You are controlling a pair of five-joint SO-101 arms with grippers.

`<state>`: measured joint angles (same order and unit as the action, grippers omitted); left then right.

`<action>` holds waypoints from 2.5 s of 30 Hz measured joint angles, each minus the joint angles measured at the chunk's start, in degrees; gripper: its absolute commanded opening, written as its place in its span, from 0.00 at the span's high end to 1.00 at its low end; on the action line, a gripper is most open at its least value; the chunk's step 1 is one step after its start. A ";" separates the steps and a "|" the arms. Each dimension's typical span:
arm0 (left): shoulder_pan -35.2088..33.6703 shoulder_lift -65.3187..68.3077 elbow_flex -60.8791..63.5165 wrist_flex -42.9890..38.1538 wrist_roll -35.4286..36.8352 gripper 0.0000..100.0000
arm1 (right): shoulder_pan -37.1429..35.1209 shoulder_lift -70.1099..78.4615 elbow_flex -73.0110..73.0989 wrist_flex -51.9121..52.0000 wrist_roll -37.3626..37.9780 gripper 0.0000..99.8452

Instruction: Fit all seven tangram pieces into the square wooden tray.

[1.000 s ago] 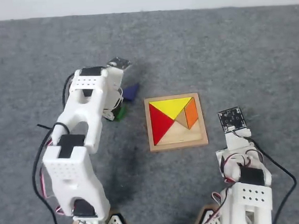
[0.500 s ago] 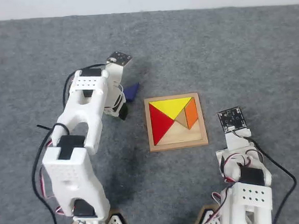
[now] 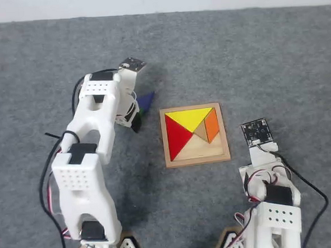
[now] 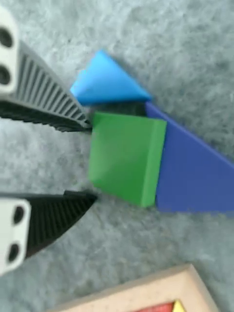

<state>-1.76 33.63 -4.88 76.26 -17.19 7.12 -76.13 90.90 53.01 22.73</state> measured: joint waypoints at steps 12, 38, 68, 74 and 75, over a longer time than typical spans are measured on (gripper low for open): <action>0.09 -4.31 -2.73 3.16 2.73 0.82 | 0.00 0.00 0.00 0.00 0.00 0.99; 2.29 5.19 -10.29 -0.62 2.81 0.75 | -0.26 0.00 0.00 0.00 0.00 0.99; 0.35 17.32 -45.19 9.93 10.90 0.80 | -0.35 0.00 0.00 0.00 0.00 0.99; 0.44 25.14 -45.36 -1.23 14.42 0.81 | -0.35 0.00 0.00 0.00 0.00 0.99; 0.44 25.93 -45.36 -0.88 14.42 0.81 | -0.35 0.00 0.00 0.00 0.00 0.99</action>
<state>-1.32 59.56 -50.24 75.38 -2.77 6.77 -76.13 90.90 53.01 22.73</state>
